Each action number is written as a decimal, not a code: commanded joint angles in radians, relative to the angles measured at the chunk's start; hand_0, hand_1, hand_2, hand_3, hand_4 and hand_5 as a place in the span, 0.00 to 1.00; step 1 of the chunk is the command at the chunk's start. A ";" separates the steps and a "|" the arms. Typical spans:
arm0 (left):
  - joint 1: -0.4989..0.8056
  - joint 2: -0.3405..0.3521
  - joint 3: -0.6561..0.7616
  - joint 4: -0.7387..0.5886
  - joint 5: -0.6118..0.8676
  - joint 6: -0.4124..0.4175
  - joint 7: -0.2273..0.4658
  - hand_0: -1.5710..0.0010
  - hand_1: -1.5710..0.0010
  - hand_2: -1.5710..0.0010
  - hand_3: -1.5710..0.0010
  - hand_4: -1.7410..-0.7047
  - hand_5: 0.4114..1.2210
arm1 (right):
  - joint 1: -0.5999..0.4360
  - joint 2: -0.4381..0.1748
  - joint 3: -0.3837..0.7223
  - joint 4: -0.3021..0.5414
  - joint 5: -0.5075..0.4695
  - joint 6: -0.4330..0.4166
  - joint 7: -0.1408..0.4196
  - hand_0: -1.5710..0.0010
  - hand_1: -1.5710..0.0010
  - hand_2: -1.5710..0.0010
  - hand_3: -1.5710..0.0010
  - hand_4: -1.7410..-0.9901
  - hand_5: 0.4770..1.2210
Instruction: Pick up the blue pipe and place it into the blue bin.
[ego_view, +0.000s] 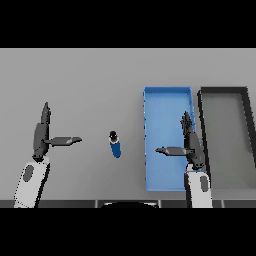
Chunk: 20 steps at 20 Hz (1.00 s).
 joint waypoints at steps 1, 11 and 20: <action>-0.001 -0.001 0.000 0.001 0.000 0.000 -0.004 1.00 1.00 1.00 1.00 0.64 0.22 | -0.001 0.000 -0.001 0.001 0.000 -0.001 0.001 1.00 1.00 1.00 1.00 0.69 0.19; -0.021 0.189 -0.060 0.014 0.035 -0.343 -0.086 1.00 1.00 1.00 1.00 0.64 0.22 | 0.074 -0.102 0.099 -0.097 0.133 0.058 -0.066 1.00 1.00 1.00 1.00 0.69 0.19; 0.047 0.230 -0.144 -0.103 0.053 -0.494 -0.131 1.00 1.00 1.00 1.00 0.62 0.18 | 0.071 -0.122 0.114 -0.106 0.178 0.050 -0.059 1.00 1.00 1.00 1.00 0.72 0.18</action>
